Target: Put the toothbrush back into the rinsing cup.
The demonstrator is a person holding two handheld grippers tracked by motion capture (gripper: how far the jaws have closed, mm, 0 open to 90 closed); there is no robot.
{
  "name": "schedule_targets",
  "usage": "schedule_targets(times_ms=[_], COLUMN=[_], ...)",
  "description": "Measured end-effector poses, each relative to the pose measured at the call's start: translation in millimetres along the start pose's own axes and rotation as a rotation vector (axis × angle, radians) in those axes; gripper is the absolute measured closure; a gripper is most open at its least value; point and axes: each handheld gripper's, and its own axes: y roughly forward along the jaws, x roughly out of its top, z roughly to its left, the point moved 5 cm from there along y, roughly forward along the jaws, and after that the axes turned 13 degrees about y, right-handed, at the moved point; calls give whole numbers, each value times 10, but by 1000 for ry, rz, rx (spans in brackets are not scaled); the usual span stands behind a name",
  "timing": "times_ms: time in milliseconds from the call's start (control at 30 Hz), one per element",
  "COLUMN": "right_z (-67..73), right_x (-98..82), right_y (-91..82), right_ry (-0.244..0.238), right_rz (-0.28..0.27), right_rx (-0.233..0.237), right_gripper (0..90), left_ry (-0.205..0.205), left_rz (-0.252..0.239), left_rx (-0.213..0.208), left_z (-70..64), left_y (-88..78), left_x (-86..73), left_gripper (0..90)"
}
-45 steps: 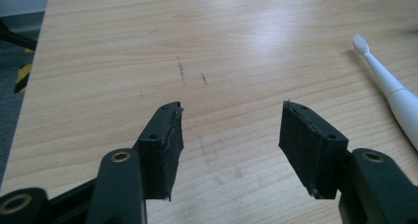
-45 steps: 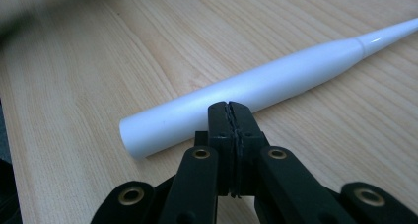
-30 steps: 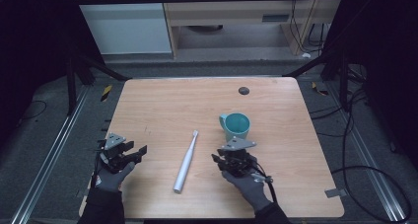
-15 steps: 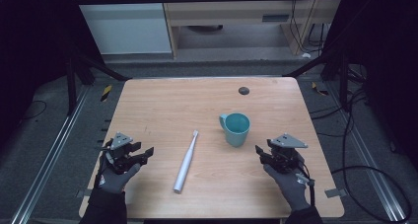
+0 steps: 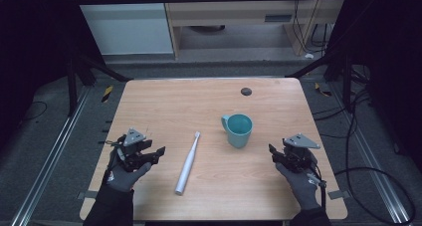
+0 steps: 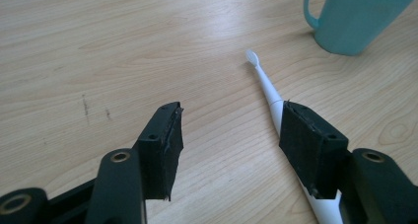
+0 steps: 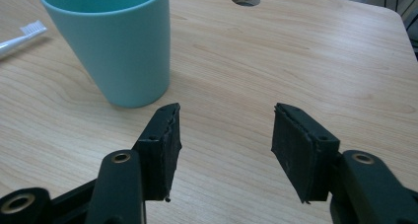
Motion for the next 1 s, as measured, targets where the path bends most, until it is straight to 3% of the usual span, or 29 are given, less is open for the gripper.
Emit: schedule_targets(times_ms=[267, 600, 1000], right_z=[-106, -157, -152], right_x=[-25, -64, -88], right_y=[-17, -13, 16], right_ry=[-3, -7, -9], right_rz=[3, 15, 35], right_rx=[-41, -59, -58], right_gripper=[436, 432, 435], left_ry=[31, 53, 39], left_rz=[37, 133, 239], left_rx=[-32, -93, -141], left_z=[-134, -354, -559], left_y=[80, 252, 441], left_x=[128, 100, 61], left_gripper=[392, 396, 412])
